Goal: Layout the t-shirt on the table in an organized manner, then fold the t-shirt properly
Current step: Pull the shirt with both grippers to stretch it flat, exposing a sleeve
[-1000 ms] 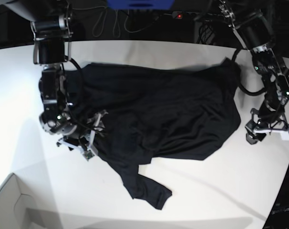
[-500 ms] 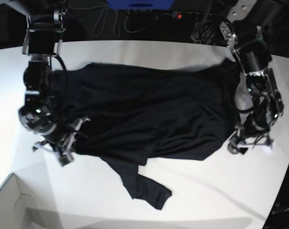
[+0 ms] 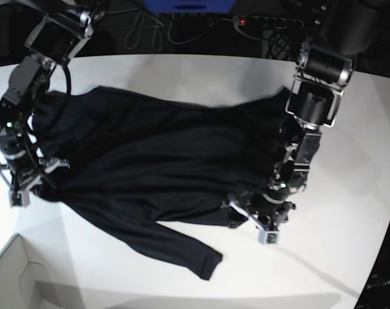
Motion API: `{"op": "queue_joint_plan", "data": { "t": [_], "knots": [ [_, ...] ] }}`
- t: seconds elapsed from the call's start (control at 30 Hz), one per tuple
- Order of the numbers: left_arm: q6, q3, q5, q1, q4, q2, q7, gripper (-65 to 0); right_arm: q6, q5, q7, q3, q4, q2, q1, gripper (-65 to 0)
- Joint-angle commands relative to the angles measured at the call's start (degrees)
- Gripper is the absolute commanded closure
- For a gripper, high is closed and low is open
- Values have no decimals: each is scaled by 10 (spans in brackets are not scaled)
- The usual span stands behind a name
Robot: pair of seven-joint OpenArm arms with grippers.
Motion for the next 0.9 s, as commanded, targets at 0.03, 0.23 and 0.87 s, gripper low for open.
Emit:
{"op": "queue_joint_plan", "data": {
  "t": [0.03, 0.23, 0.87],
  "knots": [
    [1, 5, 24, -21, -30, 22, -33, -423, -2, 11, 12, -1, 1, 3, -4, 0],
    [1, 6, 98, -42, -122, 64, -81, -423, -2, 11, 12, -2, 2, 2, -23, 0],
    [-1, -125, 14, -55, -220, 21, -83, 0, 1, 11, 15, -18, 1, 7, -28, 0]
  ]
}}
